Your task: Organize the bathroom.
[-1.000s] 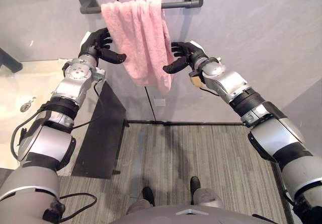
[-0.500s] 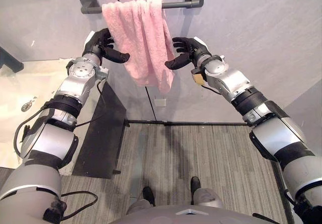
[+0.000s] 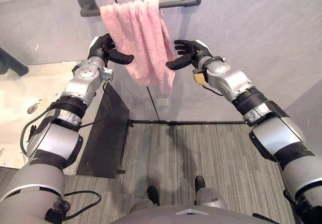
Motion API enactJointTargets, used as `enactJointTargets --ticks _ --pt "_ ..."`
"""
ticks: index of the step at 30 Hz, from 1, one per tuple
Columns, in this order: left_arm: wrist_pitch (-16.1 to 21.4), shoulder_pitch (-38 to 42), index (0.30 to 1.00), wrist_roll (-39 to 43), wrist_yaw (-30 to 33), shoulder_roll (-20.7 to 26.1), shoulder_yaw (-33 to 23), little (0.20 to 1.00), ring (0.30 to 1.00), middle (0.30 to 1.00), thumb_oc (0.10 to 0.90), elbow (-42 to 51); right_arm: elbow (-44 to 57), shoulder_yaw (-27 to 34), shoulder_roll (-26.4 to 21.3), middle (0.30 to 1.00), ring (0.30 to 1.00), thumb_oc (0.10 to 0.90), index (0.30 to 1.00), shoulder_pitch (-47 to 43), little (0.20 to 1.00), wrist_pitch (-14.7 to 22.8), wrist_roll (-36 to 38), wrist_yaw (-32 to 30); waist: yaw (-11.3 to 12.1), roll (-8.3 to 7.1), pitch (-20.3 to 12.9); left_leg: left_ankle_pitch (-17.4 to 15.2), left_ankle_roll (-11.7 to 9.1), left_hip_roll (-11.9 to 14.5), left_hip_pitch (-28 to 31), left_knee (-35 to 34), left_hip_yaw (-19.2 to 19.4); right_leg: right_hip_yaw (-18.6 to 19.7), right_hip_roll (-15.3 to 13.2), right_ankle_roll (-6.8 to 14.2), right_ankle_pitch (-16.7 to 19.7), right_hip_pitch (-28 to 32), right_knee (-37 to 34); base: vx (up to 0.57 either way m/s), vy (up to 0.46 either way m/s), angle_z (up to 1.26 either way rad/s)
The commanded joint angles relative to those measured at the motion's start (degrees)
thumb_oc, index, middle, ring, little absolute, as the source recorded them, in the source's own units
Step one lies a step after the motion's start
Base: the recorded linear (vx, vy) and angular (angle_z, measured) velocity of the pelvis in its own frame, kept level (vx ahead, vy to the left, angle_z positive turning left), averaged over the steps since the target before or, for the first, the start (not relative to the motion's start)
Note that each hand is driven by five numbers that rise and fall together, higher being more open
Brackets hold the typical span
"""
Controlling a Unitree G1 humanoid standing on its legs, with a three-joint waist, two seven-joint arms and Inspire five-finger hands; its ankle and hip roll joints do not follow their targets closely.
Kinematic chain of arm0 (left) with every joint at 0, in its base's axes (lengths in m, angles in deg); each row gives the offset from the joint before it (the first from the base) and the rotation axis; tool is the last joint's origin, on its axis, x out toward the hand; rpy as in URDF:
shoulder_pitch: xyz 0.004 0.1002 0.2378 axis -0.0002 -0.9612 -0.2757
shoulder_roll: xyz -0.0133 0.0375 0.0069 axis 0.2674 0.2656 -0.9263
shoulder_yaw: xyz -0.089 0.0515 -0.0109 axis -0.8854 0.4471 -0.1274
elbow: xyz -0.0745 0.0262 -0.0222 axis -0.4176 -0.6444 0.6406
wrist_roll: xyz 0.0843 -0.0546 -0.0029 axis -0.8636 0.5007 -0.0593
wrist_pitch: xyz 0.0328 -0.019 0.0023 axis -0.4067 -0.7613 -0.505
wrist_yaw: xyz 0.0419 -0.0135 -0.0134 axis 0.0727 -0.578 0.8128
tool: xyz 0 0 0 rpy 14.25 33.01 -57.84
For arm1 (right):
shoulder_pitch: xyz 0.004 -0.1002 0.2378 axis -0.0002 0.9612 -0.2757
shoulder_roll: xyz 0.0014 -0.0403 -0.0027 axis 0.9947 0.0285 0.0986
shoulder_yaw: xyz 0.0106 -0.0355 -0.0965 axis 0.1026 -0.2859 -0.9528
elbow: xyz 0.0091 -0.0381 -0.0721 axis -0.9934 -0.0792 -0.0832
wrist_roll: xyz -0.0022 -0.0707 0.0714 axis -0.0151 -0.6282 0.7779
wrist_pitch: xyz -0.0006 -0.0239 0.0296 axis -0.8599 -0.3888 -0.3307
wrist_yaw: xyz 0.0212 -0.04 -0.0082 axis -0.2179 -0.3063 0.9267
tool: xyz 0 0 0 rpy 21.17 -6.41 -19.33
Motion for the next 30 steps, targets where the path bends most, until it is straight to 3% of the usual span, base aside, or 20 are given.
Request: enactJointTargets --ticks 1,2,6,12,14,15,16,30 --pt "4.4 7.6 0.9 1.0 1.1 -0.7 -1.2 0.9 0.9 0.9 0.8 -2.9 -4.5 1.3 3.7 0.439 0.439 0.493 0.439 -12.0 0.439 7.5 4.5 -0.7 1.0 1.11 -5.5 0.0 -3.7 5.7 -2.9 5.0 3.0 5.5 -3.5 2.0 -10.4 -5.9 10.0 0.0 0.0 0.0" --pt "4.4 7.5 0.9 1.2 1.3 -0.8 -1.3 0.9 0.9 0.9 0.8 -3.0 -4.7 1.5 4.0 0.3 0.3 0.4 0.3 -11.8 0.3 7.4 5.9 -1.0 1.0 1.18 -5.5 0.0 -3.7 5.7 -2.9 5.0 3.0 5.5 -3.5 1.9 -10.3 -5.8 10.0 0.0 0.0 0.0" --pt "3.9 7.0 0.9 2.3 1.5 -1.0 -1.9 0.9 0.9 0.9 0.8 -3.1 -4.9 2.5 5.0 0.3 0.3 0.4 0.3 -11.0 0.3 7.6 9.7 -2.1 0.9 1.43 -5.5 0.1 -3.8 5.8 -2.7 5.0 3.1 5.5 -3.8 1.9 -10.4 -5.7 10.2 0.02 0.007 0.0" --pt "3.4 6.9 0.9 2.9 1.8 -1.3 -2.1 0.9 0.9 0.9 0.8 -3.5 -4.3 3.0 6.4 0.3 0.3 0.4 0.3 -10.1 0.3 9.1 7.6 -2.6 0.7 1.77 -5.1 0.2 -3.6 5.7 -2.7 4.8 3.3 5.6 -4.1 2.0 -10.5 -6.1 10.8 0.0 0.0 0.0" --pt "3.4 6.9 0.9 3.0 1.7 -1.1 -2.1 0.9 0.9 0.9 0.8 -3.6 -4.1 2.8 6.4 0.399 0.399 0.466 0.399 -9.9 0.399 9.5 7.0 -2.9 0.7 1.79 -5.1 0.1 -3.6 5.5 -2.8 4.8 3.4 5.6 -4.2 2.1 -10.5 -6.2 10.8 0.0 0.0 0.0" --pt "3.4 6.9 0.9 2.9 1.7 -1.1 -2.1 0.9 0.9 0.9 0.8 -3.7 -4.0 2.8 6.2 0.498 0.498 0.532 0.498 -9.9 0.498 9.6 6.4 -3.0 0.7 1.8 -5.0 0.1 -3.5 5.5 -2.8 4.9 3.4 5.6 -4.3 2.1 -10.5 -6.2 10.9 0.0 0.0 0.0" --pt "3.5 6.8 0.9 3.1 1.8 -1.0 -2.0 0.9 0.9 0.9 0.8 -3.7 -3.9 2.6 6.0 0.9 0.9 0.8 0.9 -10.1 0.9 9.9 5.5 -3.6 0.8 1.76 -4.9 0.0 -3.5 5.4 -2.8 4.9 3.4 5.5 -4.4 2.2 -10.4 -6.2 10.9 0.0 0.0 0.0" --pt "2.8 6.2 0.9 2.2 1.1 0.1 -1.8 0.9 0.9 0.9 0.8 -3.6 -2.6 1.9 4.4 0.9 0.9 0.8 0.9 -11.0 0.9 11.4 2.5 -3.6 1.1 1.77 -5.1 -0.8 -2.8 4.5 -2.3 5.0 3.3 5.7 -5.3 3.0 -10.0 -5.3 10.3 0.01 0.004 0.0"
